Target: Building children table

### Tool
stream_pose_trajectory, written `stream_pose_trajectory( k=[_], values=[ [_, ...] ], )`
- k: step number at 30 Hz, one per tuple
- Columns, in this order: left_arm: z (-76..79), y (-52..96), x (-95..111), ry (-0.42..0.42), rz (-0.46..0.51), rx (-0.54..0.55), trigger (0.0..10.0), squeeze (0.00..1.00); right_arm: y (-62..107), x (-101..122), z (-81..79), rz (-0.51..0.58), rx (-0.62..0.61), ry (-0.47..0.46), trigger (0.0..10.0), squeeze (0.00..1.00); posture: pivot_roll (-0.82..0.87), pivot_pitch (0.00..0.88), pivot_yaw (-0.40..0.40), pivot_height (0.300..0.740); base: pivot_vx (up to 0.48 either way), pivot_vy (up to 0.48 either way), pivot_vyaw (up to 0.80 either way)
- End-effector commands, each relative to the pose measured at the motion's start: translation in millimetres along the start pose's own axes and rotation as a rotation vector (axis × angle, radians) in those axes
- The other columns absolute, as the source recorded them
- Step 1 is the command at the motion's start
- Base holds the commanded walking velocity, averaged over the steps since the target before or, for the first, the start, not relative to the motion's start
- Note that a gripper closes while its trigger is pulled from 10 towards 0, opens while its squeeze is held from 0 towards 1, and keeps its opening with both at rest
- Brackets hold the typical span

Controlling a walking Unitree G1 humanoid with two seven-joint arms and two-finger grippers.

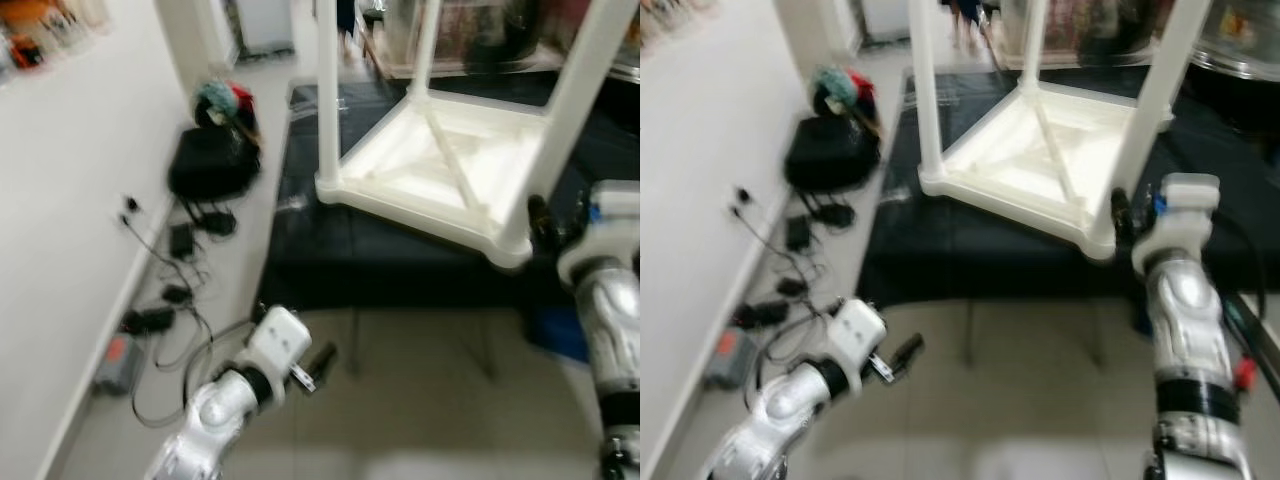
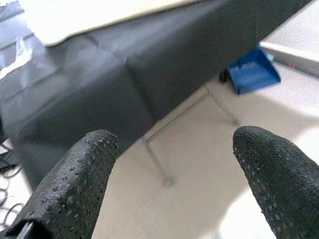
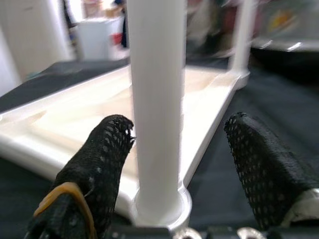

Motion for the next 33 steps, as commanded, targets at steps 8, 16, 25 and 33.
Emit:
stream_pose_trajectory(
  k=[8,16,25,33],
  values=[
    [-12.5,1.1,-0.8,0.077,0.009,0.064,10.0,0.00,51.1,-14.9,-95.2,-0.012,0.294,-0.030,10.0,0.00,0.06,0.050,-0.005,0.740,0.101,-0.063,0.00],
    [-12.1,0.4,-0.8,0.069,0.009,0.063,10.0,0.00,63.0,-9.9,-121.3,0.013,0.416,-0.108,10.0,0.00,0.07,0.047,-0.009,0.740,0.000,0.000,0.00],
    [-11.5,0.7,-0.8,0.073,0.015,0.063,10.0,0.00,48.4,66.1,-157.9,0.188,0.568,-0.228,10.0,0.00,0.07,0.052,-0.008,0.740,0.000,0.000,0.00],
    [-11.6,-1.1,1.0,0.063,0.019,0.060,10.0,0.00,36.3,103.4,-207.2,0.220,0.748,-0.326,10.0,0.00,0.07,0.056,-0.012,0.740,0.000,0.000,0.00]
  ],
)
Point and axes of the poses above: a point about 5 cm out from each wrist's last joint towards the gripper, its own y axis pointing back from the gripper into the wrist, its own x axis along the axis of the wrist's last joint, z = x × y, the point moved 3 cm from there along -y, pointing out of the wrist towards the gripper, and after that the axes turned 6 degrees about y, right-handed, at the moved point
